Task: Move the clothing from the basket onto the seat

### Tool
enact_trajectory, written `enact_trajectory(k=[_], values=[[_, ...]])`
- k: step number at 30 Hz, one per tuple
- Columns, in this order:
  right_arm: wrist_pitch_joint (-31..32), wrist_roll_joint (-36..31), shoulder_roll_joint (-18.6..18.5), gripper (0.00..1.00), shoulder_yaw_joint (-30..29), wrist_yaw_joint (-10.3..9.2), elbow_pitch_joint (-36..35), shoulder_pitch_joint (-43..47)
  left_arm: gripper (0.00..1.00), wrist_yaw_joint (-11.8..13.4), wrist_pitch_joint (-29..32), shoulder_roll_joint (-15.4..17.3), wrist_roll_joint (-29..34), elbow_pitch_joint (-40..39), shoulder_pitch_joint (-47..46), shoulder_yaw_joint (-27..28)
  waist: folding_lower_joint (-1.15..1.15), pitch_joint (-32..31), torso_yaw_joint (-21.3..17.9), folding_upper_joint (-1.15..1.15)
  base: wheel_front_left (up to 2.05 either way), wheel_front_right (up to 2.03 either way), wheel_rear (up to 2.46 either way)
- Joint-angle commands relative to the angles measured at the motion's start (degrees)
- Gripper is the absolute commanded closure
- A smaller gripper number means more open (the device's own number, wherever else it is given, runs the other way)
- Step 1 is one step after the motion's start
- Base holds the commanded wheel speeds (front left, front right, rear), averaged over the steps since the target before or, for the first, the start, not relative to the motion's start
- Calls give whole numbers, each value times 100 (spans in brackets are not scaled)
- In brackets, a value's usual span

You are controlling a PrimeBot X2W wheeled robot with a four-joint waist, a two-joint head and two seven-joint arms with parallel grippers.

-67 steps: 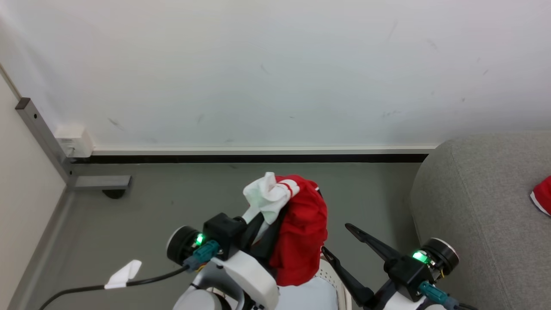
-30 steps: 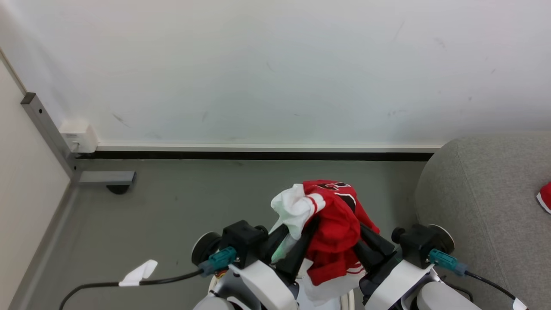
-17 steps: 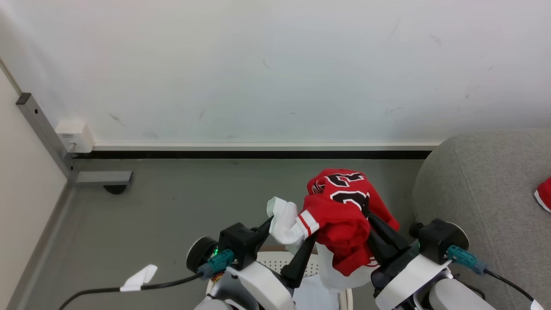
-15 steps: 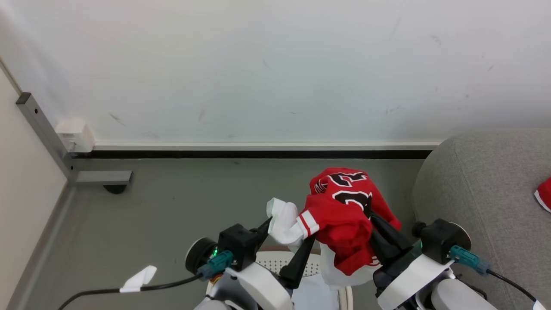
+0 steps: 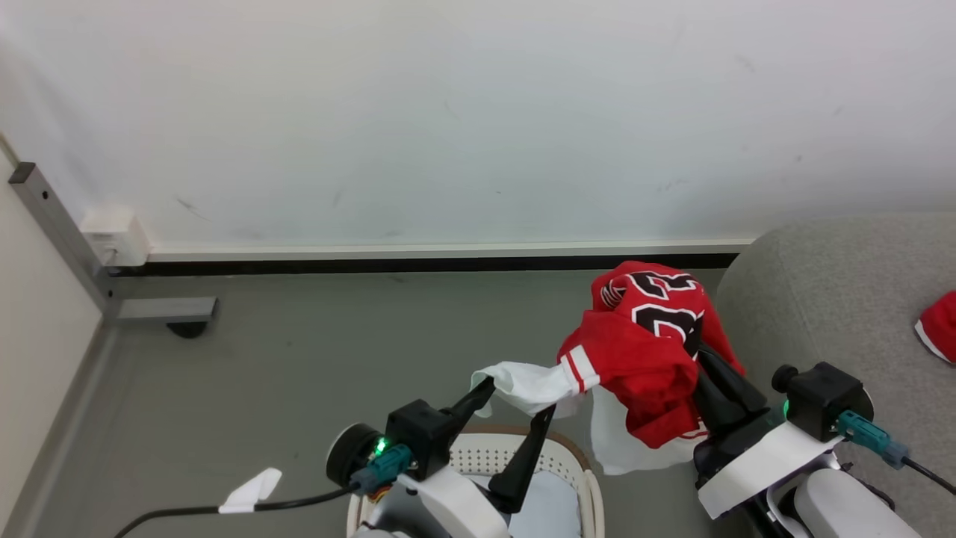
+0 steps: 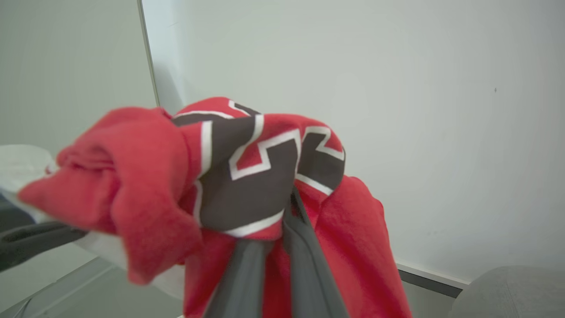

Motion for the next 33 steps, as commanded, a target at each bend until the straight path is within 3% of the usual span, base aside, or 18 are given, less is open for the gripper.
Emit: enact_trajectory(k=[1,23,33], values=[[0,-50,-50,100,-58,-13,-37,73,0,19,-51,10,-44,26,50,1,0,11,-66,0,0,0,0],[0,-158,-454,100,-727,-13,-275,431,0,66,-165,32,-121,105,-99,-73,0,147,-1218,0,0,0,0],[1,-208,-454,100,-832,-13,-370,542,0,92,-166,0,-134,41,-162,-164,0,204,-1456,0,0,0,0]])
